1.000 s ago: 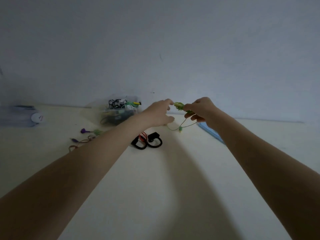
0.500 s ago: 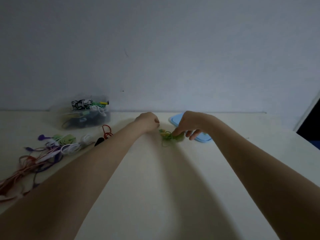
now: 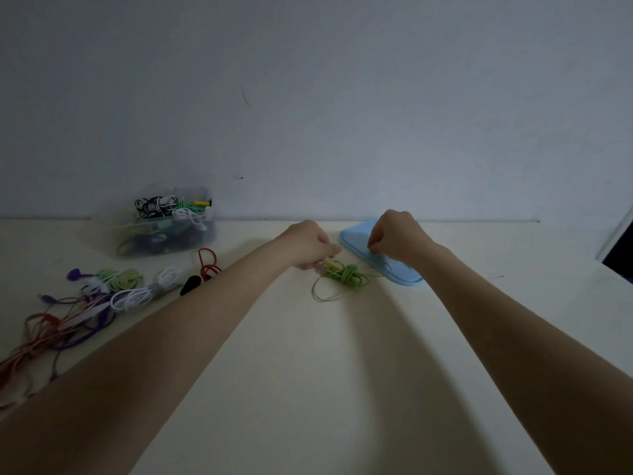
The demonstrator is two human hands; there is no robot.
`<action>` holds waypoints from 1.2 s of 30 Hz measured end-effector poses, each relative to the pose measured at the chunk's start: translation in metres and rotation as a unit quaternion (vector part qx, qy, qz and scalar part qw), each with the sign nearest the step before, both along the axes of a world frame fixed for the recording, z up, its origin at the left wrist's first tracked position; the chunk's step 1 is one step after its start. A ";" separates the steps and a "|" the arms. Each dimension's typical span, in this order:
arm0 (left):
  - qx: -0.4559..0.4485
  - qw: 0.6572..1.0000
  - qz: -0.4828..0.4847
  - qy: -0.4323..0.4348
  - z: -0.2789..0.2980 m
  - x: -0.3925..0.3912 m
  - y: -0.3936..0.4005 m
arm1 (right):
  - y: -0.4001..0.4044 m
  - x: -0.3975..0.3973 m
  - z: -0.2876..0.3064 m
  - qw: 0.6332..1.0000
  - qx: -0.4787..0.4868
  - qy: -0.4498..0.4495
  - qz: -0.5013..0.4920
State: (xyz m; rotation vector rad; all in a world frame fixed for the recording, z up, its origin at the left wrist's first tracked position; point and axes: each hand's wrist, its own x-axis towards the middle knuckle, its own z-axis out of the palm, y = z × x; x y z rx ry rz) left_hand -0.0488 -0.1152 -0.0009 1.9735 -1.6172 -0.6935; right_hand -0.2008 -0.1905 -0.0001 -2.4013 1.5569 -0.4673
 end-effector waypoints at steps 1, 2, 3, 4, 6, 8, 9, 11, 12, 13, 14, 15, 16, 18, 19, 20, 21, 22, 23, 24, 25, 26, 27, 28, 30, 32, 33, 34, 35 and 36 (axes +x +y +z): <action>-0.001 1.000 -0.022 -0.002 0.002 -0.003 0.001 | -0.001 0.000 -0.001 1.000 -0.006 -0.004 -0.002; -0.001 0.999 -0.042 0.002 0.003 -0.007 0.001 | -0.001 0.000 -0.002 1.000 -0.013 -0.004 -0.001; 0.004 0.998 -0.060 0.001 0.003 -0.011 0.001 | -0.001 0.000 -0.003 1.000 -0.020 -0.002 -0.001; 0.012 0.997 -0.073 -0.008 0.003 -0.014 0.001 | -0.001 -0.001 -0.004 1.000 -0.026 0.001 -0.002; 0.033 0.996 -0.087 -0.012 0.002 -0.019 0.000 | 0.001 -0.002 -0.007 0.999 -0.030 0.008 -0.008; 0.056 0.994 -0.092 0.006 0.003 -0.022 0.000 | 0.001 -0.002 -0.008 0.999 -0.034 0.010 -0.015; 0.063 0.994 -0.092 0.002 0.005 -0.021 -0.001 | 0.001 -0.001 -0.008 0.999 -0.038 0.009 -0.017; 0.069 0.993 -0.094 -0.021 0.008 -0.018 -0.002 | 0.001 -0.002 -0.007 0.998 -0.051 0.005 -0.020; 0.070 0.992 -0.098 -0.024 0.010 -0.016 -0.002 | 0.001 -0.002 -0.006 0.998 -0.061 -0.007 -0.019; 0.070 0.992 -0.105 -0.021 0.011 -0.015 -0.002 | 0.001 -0.001 -0.004 0.997 -0.072 -0.026 -0.015; 0.068 0.991 -0.113 -0.022 0.012 -0.013 -0.002 | 0.002 -0.001 -0.001 0.995 -0.079 -0.054 -0.007; 0.062 0.991 -0.120 -0.025 0.012 -0.011 -0.002 | 0.004 0.000 0.002 0.993 -0.080 -0.090 0.004; 0.055 0.991 -0.122 -0.024 0.012 -0.009 -0.001 | 0.007 0.001 0.005 0.988 -0.072 -0.135 0.016; 0.039 0.993 -0.108 0.009 0.013 -0.004 0.001 | 0.015 0.004 0.010 0.967 -0.020 -0.252 0.038; 0.032 0.994 -0.095 0.038 0.014 -0.001 0.001 | 0.019 0.006 0.010 0.948 0.024 -0.313 0.048; 0.030 0.994 -0.078 0.070 0.014 0.003 0.001 | 0.022 0.009 0.009 0.929 0.068 -0.359 0.053; 0.031 0.992 -0.060 0.105 0.015 0.007 0.001 | 0.023 0.011 0.005 0.916 0.099 -0.384 0.055; 0.032 0.989 -0.042 0.140 0.015 0.011 0.001 | 0.023 0.013 0.001 0.913 0.115 -0.388 0.052; 0.029 0.985 -0.024 0.171 0.014 0.015 0.001 | 0.023 0.016 -0.004 0.916 0.121 -0.381 0.045; 0.022 0.981 -0.006 0.192 0.013 0.019 0.000 | 0.022 0.018 -0.009 0.921 0.121 -0.369 0.039; 0.013 0.978 0.010 0.208 0.012 0.023 0.000 | 0.021 0.021 -0.013 0.926 0.118 -0.356 0.034; 0.001 0.975 0.024 0.221 0.009 0.025 0.000 | 0.020 0.024 -0.016 0.932 0.111 -0.343 0.032; -0.014 0.972 0.036 0.231 0.007 0.025 -0.001 | 0.019 0.026 -0.019 0.937 0.098 -0.334 0.031; -0.031 0.969 0.048 0.239 0.004 0.025 -0.002 | 0.018 0.029 -0.022 0.940 0.079 -0.332 0.028; -0.072 0.964 0.064 0.249 -0.002 0.023 -0.004 | 0.018 0.032 -0.025 0.937 0.035 -0.346 0.016; -0.122 0.955 0.074 0.259 -0.010 0.020 -0.008 | 0.016 0.034 -0.027 0.929 -0.009 -0.370 -0.003; -0.143 0.953 0.080 0.255 -0.014 0.019 -0.010 | 0.015 0.034 -0.028 0.922 -0.020 -0.386 -0.008; -0.159 0.953 0.087 0.244 -0.018 0.019 -0.012 | 0.014 0.034 -0.029 0.913 -0.020 -0.407 -0.008; -0.172 0.954 0.094 0.228 -0.021 0.018 -0.014 | 0.014 0.034 -0.029 0.904 -0.015 -0.428 -0.004; -0.181 0.955 0.096 0.214 -0.024 0.017 -0.016 | 0.014 0.035 -0.030 0.898 -0.013 -0.440 0.000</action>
